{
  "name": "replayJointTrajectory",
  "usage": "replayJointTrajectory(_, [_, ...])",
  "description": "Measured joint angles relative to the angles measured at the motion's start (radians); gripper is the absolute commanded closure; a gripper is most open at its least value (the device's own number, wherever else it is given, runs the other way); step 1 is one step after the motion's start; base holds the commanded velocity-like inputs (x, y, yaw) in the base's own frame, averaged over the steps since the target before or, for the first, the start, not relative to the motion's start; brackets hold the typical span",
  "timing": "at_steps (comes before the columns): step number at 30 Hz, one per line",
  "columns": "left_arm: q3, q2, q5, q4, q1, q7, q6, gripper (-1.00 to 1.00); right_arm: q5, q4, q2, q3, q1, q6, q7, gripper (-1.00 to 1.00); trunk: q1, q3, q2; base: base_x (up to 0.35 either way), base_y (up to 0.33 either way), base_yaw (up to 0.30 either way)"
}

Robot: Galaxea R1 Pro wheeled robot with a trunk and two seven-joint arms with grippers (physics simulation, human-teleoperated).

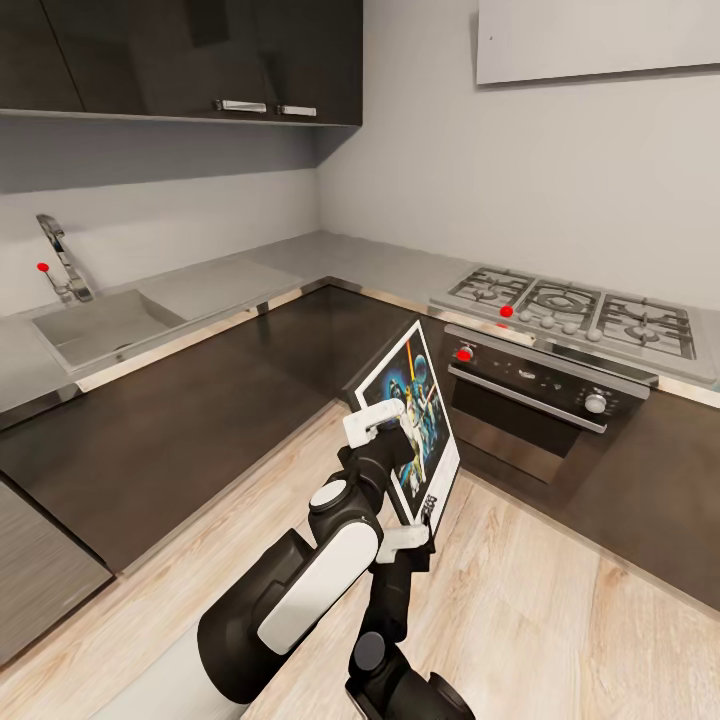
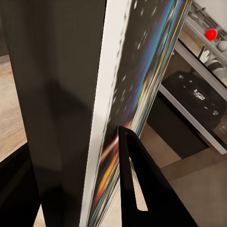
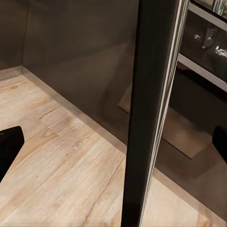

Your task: Pick up the poster from the kitchen countertop and hang it on one of the wall nails in the kitchen.

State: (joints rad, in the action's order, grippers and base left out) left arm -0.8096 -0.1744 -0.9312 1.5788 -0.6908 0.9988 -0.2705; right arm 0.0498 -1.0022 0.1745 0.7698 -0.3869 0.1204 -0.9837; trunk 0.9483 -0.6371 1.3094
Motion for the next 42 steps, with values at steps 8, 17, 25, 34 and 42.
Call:
replayJointTrajectory(8, [0.000, 0.000, 0.000, 0.000, 0.000, 0.000, 0.000, 1.00, -0.001, 0.000, 0.000, 0.000, 0.000, -0.002, -0.013, 1.00, 0.000, 0.000, 0.000, 0.000, 0.000, 0.000])
replayJointTrajectory(17, [0.001, 0.000, 0.000, 0.000, 0.000, 0.003, -0.004, 1.00, 0.002, -0.001, 0.000, -0.001, 0.000, 0.003, -0.062, 1.00, 0.000, 0.000, 0.000, 0.000, 0.000, 0.000])
replayJointTrajectory(25, [0.000, 0.000, -0.002, 0.000, 0.000, -0.004, 0.007, 1.00, -0.003, -0.001, 0.000, 0.002, 0.000, -0.002, -0.100, 1.00, 0.000, 0.000, 0.000, 0.000, 0.000, 0.000])
replayJointTrajectory(34, [0.000, 0.000, 0.001, 0.000, 0.000, 0.000, 0.000, -1.00, -0.001, -0.002, 0.000, 0.000, 0.000, 0.002, -0.108, 1.00, 0.000, 0.000, 0.000, 0.000, 0.000, 0.000])
replayJointTrajectory(42, [0.000, 0.000, 0.000, 0.000, 0.000, 0.000, 0.000, -1.00, -0.001, -0.002, 0.000, 0.000, 0.000, 0.002, -0.112, 1.00, 0.000, 0.000, 0.000, 0.000, 0.000, 0.000])
